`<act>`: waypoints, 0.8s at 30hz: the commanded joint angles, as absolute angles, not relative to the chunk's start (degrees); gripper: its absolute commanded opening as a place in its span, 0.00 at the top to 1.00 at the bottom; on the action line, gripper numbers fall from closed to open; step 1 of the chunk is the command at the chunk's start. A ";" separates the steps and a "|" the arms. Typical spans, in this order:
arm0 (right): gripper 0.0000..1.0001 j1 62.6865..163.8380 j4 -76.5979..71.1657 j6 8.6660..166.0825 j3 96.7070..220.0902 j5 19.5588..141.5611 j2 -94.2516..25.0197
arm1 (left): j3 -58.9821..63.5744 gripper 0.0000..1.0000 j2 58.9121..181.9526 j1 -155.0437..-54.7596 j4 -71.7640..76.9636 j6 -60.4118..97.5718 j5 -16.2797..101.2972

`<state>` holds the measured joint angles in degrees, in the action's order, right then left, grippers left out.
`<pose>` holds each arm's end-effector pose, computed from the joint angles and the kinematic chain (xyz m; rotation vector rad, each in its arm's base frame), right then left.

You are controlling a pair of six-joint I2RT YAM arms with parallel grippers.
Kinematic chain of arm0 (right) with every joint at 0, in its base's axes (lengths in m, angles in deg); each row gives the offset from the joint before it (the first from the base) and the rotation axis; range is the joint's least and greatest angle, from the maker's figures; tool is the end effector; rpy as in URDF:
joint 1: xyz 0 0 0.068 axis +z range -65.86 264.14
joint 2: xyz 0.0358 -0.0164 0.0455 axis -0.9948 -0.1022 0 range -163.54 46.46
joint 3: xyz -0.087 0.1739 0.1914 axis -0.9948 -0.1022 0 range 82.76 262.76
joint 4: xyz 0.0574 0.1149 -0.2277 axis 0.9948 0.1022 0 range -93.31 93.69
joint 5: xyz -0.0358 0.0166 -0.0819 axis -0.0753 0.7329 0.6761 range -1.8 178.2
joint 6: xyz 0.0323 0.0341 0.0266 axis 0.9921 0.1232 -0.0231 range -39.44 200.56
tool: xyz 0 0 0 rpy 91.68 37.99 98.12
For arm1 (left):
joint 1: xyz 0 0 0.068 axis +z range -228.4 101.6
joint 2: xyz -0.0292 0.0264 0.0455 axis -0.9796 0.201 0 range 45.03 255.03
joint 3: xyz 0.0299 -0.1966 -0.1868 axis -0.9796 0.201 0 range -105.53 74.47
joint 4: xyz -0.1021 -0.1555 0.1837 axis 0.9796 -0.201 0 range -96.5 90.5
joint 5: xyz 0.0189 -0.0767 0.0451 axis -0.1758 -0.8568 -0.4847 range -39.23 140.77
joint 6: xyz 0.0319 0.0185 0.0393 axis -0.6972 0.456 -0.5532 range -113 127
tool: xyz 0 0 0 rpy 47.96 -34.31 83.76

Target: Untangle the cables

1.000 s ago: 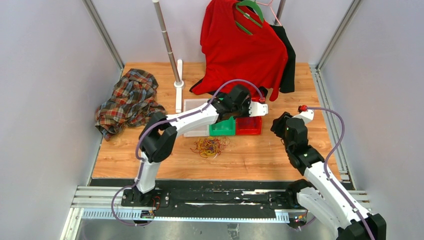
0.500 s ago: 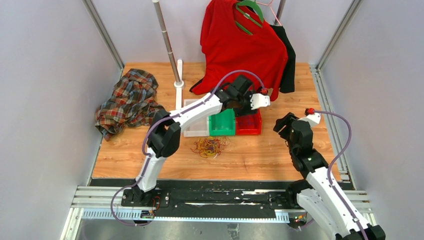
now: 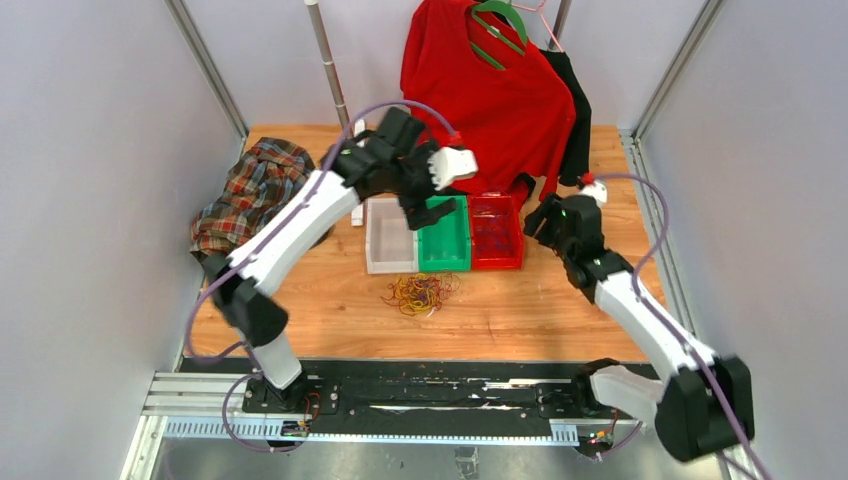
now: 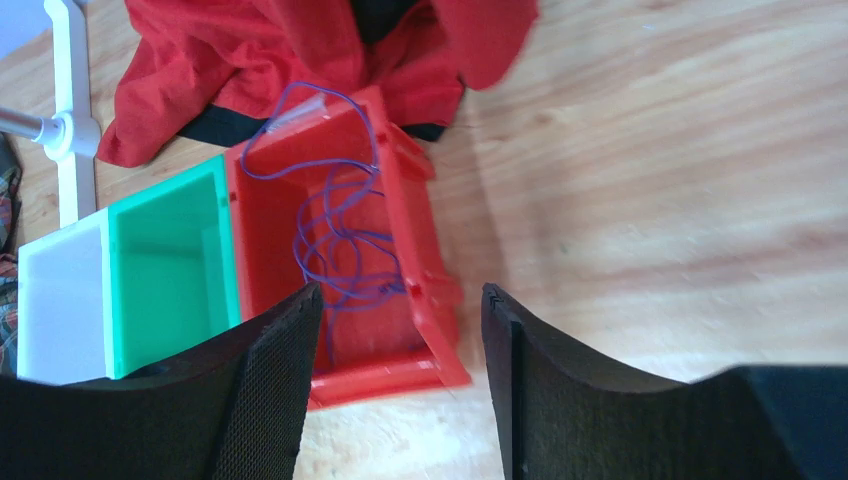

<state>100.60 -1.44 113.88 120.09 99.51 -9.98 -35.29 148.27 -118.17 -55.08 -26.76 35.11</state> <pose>0.2194 0.0577 0.2709 0.4159 1.9045 0.3882 0.2921 -0.2556 0.3762 1.5458 1.8618 -0.3792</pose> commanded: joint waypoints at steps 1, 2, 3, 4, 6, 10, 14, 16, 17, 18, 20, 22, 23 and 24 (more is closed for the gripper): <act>0.43 103.40 -5.83 110.77 129.52 93.96 -23.47 | -24.29 0.02 136.07 -112.74 -59.47 -24.23 37.39; 0.46 104.39 -5.92 109.99 131.73 94.19 -27.06 | -20.93 0.02 133.42 -111.25 -59.40 -24.14 37.12; 0.49 105.27 -6.02 109.38 133.96 94.37 -30.23 | -17.85 0.02 130.99 -109.97 -59.44 -23.89 36.98; 0.52 106.07 -5.92 108.64 136.23 95.15 -33.24 | -14.81 0.02 129.02 -108.75 -59.44 -23.44 37.15; 0.58 107.27 -5.72 107.61 139.89 96.28 -39.36 | -9.52 0.02 125.72 -106.99 -59.45 -22.71 37.63; 0.76 107.86 -5.90 106.28 144.86 100.04 -47.61 | -1.45 0.02 120.08 -104.38 -59.36 -22.40 36.85; 0.91 107.87 -6.34 105.84 145.85 103.41 -53.65 | 1.18 0.02 116.74 -103.03 -58.75 -21.88 35.24; 0.95 108.60 -5.52 105.20 146.60 104.47 -56.29 | 1.50 0.02 116.21 -102.58 -58.28 -23.72 34.57; 0.97 109.46 -4.71 104.73 147.07 105.58 -57.47 | 1.58 0.02 116.14 -102.08 -57.11 -23.87 34.97; 0.98 110.32 -3.79 104.40 147.53 106.30 -58.41 | 1.54 0.02 116.28 -101.38 -55.80 -23.55 35.41; 0.98 112.09 -2.54 104.08 148.00 107.75 -59.66 | 0.30 0.02 117.69 -99.90 -55.23 -22.78 35.10; 0.99 113.13 -1.61 105.71 147.36 108.64 -59.91 | -0.69 0.02 118.98 -99.03 -55.25 -21.63 34.90; 0.99 113.26 -1.34 107.07 146.61 108.75 -59.59 | -0.84 0.02 119.32 -98.99 -55.19 -21.44 34.90; 0.99 113.28 -1.30 108.47 145.20 108.77 -59.17 | -0.59 0.02 119.45 -98.93 -55.14 -21.42 34.90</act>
<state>111.49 -4.00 105.73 146.09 105.30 -59.97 0.88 118.15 -99.90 -57.17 -22.60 35.90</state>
